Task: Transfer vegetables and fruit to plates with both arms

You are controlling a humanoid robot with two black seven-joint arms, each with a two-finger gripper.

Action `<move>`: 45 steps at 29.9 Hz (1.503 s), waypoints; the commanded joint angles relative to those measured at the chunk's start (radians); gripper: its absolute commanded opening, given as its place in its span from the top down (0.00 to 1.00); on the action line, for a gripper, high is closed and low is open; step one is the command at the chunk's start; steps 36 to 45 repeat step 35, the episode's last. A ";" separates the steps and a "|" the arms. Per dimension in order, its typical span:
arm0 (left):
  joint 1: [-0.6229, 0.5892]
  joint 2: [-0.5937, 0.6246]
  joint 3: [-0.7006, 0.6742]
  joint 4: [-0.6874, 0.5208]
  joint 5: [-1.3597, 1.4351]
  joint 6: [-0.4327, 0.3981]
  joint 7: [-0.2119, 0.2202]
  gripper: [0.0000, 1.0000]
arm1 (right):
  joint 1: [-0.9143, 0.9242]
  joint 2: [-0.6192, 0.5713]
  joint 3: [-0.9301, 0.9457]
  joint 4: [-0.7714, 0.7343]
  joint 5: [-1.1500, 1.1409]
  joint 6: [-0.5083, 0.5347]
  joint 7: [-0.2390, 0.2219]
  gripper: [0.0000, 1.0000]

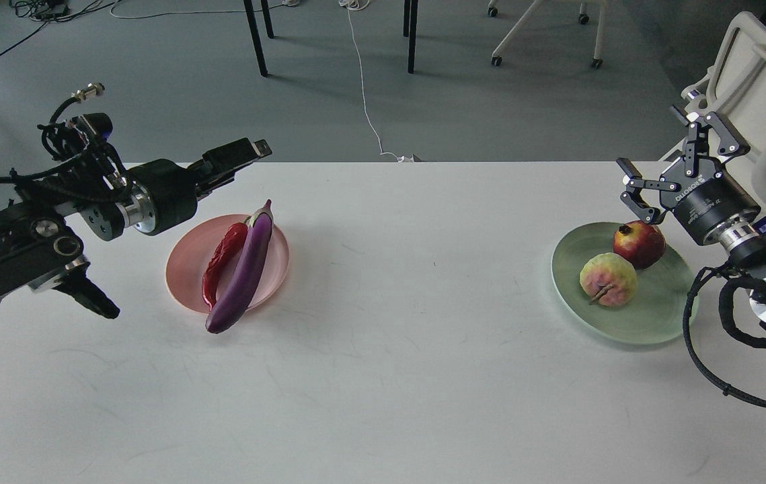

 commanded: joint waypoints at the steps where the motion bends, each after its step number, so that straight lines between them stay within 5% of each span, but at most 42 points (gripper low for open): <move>1: 0.097 -0.064 -0.168 0.019 -0.127 0.028 -0.107 0.00 | 0.013 0.023 0.001 0.008 0.001 0.000 0.000 0.01; 10: 0.346 -0.283 -0.525 0.174 -0.135 -0.035 -0.135 0.01 | 0.015 0.049 0.004 0.054 0.001 0.000 0.000 0.01; 18: 0.412 -0.374 -0.718 0.414 -0.136 -0.366 -0.181 0.01 | -0.018 0.058 -0.013 0.072 -0.034 0.000 0.000 0.01; 45: 0.446 -0.402 -0.715 0.403 -0.138 -0.421 -0.189 0.00 | -0.033 0.100 0.026 0.060 -0.159 -0.047 0.000 0.01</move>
